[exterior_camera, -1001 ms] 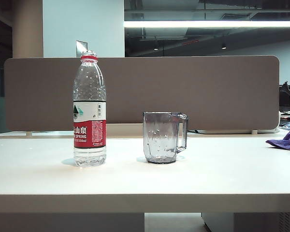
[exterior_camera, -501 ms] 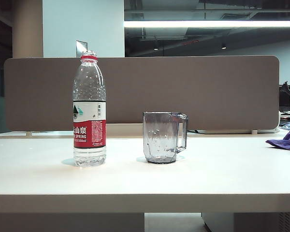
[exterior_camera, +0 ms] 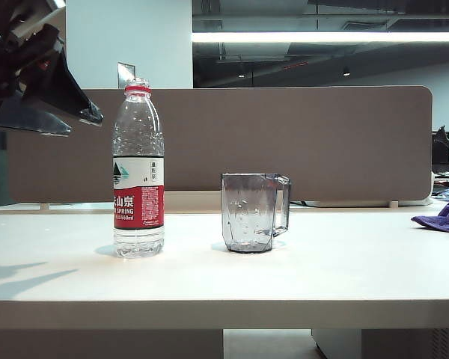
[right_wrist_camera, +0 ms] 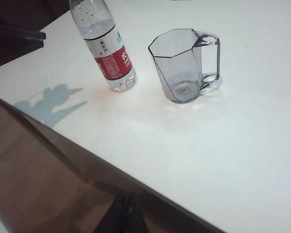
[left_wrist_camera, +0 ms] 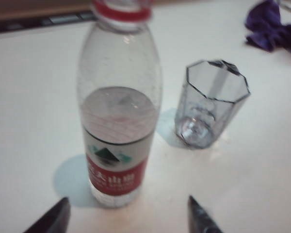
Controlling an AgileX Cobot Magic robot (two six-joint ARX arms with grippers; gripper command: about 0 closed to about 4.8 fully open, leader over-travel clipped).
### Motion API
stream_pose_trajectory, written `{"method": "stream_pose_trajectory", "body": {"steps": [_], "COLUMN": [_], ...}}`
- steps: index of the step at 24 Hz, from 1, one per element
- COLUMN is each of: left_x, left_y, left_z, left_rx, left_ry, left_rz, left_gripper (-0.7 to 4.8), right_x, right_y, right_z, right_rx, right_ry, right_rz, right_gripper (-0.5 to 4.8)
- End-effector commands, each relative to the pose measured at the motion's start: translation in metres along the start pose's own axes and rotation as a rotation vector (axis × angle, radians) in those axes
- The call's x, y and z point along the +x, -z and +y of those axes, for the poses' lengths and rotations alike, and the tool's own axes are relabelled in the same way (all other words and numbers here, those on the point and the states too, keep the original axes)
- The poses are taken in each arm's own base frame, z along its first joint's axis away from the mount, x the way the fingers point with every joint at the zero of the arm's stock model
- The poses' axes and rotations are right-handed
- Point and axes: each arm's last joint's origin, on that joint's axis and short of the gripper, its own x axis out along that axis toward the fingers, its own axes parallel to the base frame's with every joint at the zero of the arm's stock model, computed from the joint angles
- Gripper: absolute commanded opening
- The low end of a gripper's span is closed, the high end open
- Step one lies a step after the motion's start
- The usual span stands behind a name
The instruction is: Pick up the mineral water bottle on the table and pour a little water into the mug.
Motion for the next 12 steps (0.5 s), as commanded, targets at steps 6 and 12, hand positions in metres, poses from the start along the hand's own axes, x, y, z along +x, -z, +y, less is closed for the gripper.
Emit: {"method": "stream_pose_trajectory", "body": {"steps": [6,12], "left_x": [-0.001,0.023], "left_y": [0.045,0.056], "left_z": [0.0,0.006], "left_rx": [0.011,0.008], "left_ry": [0.009,0.042], "left_rz": [-0.22,-0.288], "left_gripper": [3.51,3.5], "right_x": [-0.005,-0.008], "right_y": [-0.003,-0.003], "right_z": [0.003,0.005], "right_rx": [-0.03,-0.042], "right_ry": [-0.006,-0.007], "right_rz": [-0.044,-0.063], "right_gripper": [-0.09,-0.09]}}
